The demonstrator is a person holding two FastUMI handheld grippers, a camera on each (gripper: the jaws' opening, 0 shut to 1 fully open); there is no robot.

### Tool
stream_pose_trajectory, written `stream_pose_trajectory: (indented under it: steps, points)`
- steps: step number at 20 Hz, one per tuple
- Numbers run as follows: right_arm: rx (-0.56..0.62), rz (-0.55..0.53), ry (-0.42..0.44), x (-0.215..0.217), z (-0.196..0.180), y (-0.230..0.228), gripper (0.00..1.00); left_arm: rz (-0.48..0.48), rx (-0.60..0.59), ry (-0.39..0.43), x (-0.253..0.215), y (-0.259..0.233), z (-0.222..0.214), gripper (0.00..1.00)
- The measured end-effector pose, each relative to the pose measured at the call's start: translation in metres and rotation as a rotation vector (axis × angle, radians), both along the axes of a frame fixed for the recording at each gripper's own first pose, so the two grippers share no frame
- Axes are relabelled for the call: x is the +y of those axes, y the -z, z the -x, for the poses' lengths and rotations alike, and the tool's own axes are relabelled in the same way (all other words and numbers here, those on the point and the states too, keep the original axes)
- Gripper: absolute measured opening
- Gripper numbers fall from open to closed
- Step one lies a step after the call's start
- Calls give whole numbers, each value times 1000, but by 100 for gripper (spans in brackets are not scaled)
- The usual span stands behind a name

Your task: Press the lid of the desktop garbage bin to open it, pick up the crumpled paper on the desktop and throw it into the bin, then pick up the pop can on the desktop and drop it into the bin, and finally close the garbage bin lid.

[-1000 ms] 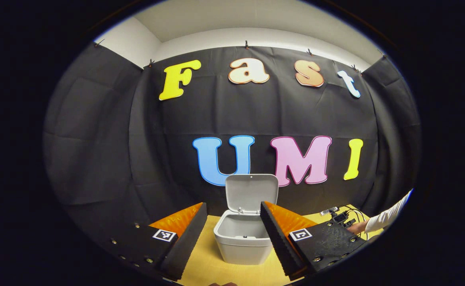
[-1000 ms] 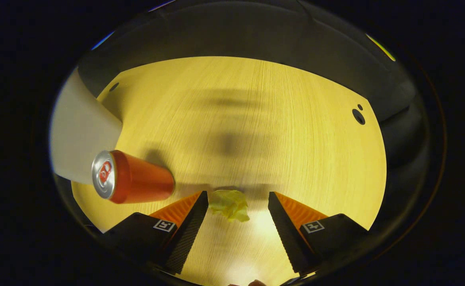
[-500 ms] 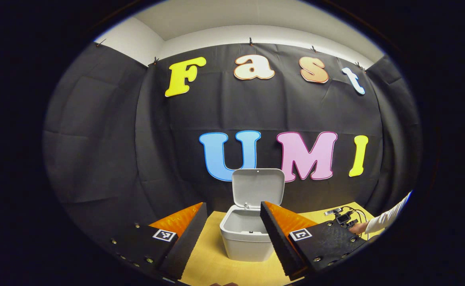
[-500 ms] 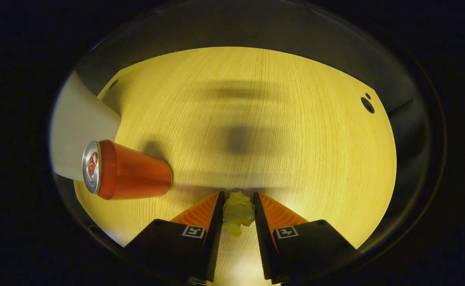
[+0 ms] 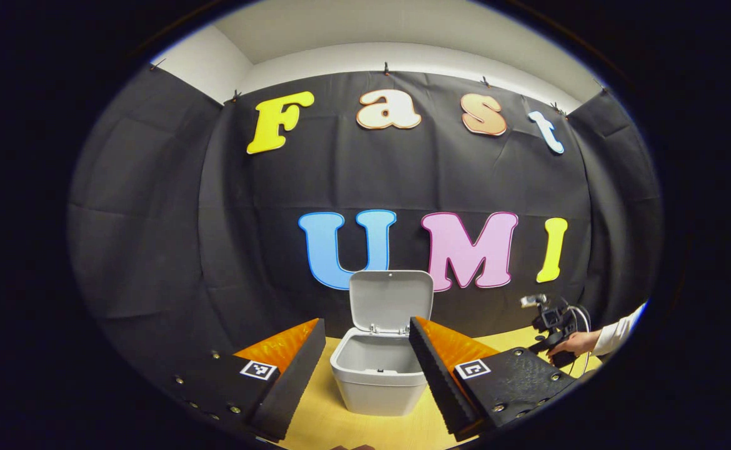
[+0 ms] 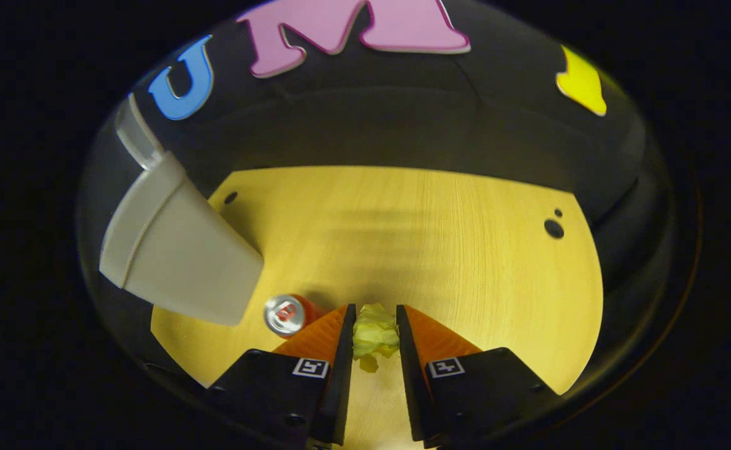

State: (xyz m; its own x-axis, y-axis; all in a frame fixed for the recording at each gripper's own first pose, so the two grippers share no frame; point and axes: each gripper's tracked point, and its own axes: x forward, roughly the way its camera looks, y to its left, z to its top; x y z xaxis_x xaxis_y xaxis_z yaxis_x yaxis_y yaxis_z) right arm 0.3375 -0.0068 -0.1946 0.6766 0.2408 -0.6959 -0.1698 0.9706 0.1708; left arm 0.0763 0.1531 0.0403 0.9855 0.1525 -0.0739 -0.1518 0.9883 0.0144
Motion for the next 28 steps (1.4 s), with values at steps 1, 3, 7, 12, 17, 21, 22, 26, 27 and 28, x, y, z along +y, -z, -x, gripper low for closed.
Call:
stream_pose_trajectory:
  steps: [1, 3, 7, 12, 17, 21, 22, 26, 27, 28]
  points:
    - [-71, -13, -14, 6, -6, -29, 43, -6, -5, 9, -1, -1, 0, 88]
    - [-209, -21, -53, 19, -17, -85, 43, -19, -16, 22, -2, -5, -3, 88]
    - [-459, -4, -157, 50, -25, -176, 42, -18, -27, 24, 1, -6, -3, 88]
    - [-610, -49, -298, 62, 9, -233, 42, -13, -31, -7, 16, -6, 7, 88]
    - [-588, -36, -419, 62, 2, -212, 42, -16, -28, -59, 37, -4, 25, 88]
    - [-498, 12, -461, 55, 3, -195, 42, -18, -21, -95, 46, -1, 39, 88]
    - [-473, 27, -462, 54, 1, -189, 42, -15, -21, -102, 48, -1, 42, 88]
    - [-362, 89, -466, 54, 10, -156, 31, -11, -11, -129, 57, 5, 53, 88]
    - [-334, 104, -474, 54, 12, -146, 43, -7, -8, -134, 58, 7, 54, 88]
    - [-308, 123, -476, 52, 12, -138, 43, 2, -6, -137, 59, 9, 55, 88]
